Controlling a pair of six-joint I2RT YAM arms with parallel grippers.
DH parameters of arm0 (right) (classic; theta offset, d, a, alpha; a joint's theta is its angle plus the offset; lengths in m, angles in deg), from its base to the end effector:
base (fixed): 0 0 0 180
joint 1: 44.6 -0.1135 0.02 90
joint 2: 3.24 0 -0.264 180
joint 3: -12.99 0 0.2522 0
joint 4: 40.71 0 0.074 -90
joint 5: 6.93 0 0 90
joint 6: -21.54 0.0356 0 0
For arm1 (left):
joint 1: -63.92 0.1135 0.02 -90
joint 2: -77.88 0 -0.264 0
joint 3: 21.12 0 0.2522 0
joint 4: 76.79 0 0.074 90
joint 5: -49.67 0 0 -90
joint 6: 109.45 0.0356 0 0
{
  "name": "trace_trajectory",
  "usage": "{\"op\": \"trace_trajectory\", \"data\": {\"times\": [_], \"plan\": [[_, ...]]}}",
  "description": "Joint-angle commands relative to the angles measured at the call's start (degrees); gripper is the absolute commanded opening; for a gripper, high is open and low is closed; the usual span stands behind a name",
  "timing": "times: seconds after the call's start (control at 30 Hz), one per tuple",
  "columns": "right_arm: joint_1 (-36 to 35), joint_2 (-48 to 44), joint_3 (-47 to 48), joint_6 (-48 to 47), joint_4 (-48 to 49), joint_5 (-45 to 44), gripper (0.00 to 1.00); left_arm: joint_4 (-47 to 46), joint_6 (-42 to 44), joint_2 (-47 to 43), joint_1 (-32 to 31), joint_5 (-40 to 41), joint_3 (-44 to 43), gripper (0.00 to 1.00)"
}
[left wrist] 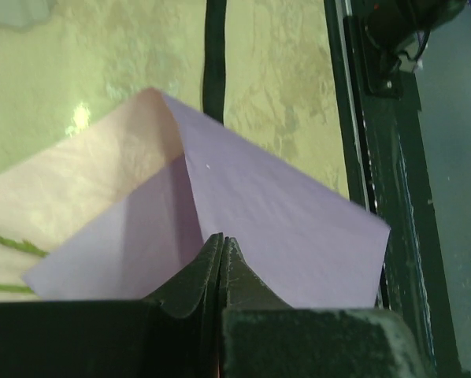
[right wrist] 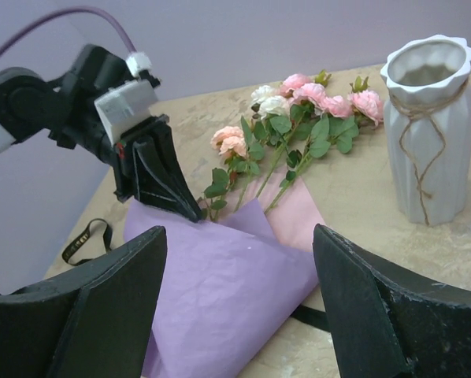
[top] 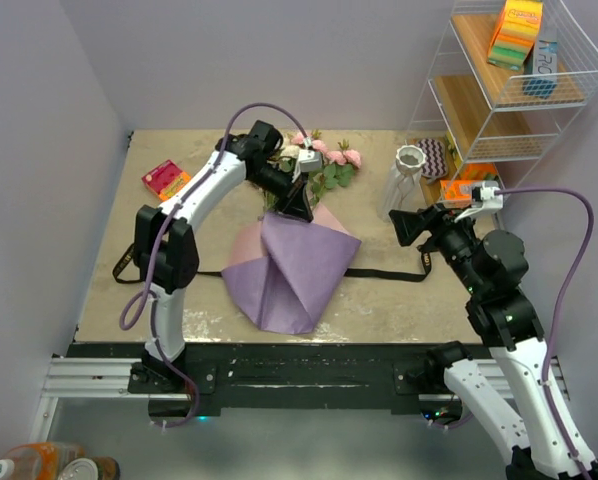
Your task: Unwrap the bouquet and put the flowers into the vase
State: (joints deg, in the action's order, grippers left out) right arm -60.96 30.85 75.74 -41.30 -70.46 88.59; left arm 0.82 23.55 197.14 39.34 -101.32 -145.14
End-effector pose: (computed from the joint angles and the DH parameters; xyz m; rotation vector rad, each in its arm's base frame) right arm 0.1258 0.0405 0.3803 0.0766 1.6282 0.6651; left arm 0.3756 -0.2060 0.2775 1.4947 1.8547 -1.3221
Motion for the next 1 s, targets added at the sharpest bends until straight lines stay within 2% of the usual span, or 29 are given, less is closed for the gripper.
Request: {"op": "trace_trajectory", "data": {"times": [0.0,0.3,0.43,0.53,0.6,0.63,0.67,0.7,0.73,0.77,0.83,0.97], "plan": [[0.3,-0.8,3.6,-1.5,-1.1,-2.0,0.78,-14.6,-16.7,-4.8,-2.0,1.2,-2.8,0.0],[0.3,-1.0,6.6,-3.4,-4.1,-4.8,0.8,-20.3,-25.7,-1.1,-10.0,6.5,-6.3,0.06],[0.3,-1.8,7.0,-3.5,-4.8,-5.4,0.81,-20.3,-27.4,0.4,-13.5,6.1,-8.9,0.06],[0.3,-2.3,7.3,-4.0,-5.5,-5.4,0.82,-18.8,-27.4,0.1,-13.2,8.2,-9.8,0.05],[0.3,-2.5,7.4,-4.7,-6.2,-5.4,0.83,-19.3,-26.8,-3.4,-11.2,12.1,-6.3,0.06],[0.3,-2.8,7.4,-5.0,-6.3,-5.4,0.85,-21.4,-29.9,-5.4,-7.5,14.2,-3.3,0.07],[0.3,-3.0,7.5,-5.1,-6.4,-6.3,0.85,-27.6,-32.0,-10.0,-5.2,17.6,3.7,0.07],[0.2,-3.0,7.3,-5.1,-6.4,-6.1,0.86,-29.2,-32.6,-12.0,-2.8,23.8,6.5,0.06],[0.3,-3.1,7.2,-4.9,-6.2,-6.0,0.86,-29.2,-27.7,-13.9,1.1,24.4,9.1,0.06],[0.3,-3.3,7.0,-4.7,-5.8,-5.7,0.86,-28.9,-24.4,-18.5,2.5,25.2,15.4,0.06],[0.1,-3.5,6.2,-4.1,-5.5,-5.7,0.86,-26.1,-14.2,-22.3,1.9,28.9,24.9,0.06],[0.2,-3.2,4.0,-3.0,-2.8,-3.9,0.86,-28.2,-11.5,-29.0,-2.2,34.7,36.1,0.04]]}}
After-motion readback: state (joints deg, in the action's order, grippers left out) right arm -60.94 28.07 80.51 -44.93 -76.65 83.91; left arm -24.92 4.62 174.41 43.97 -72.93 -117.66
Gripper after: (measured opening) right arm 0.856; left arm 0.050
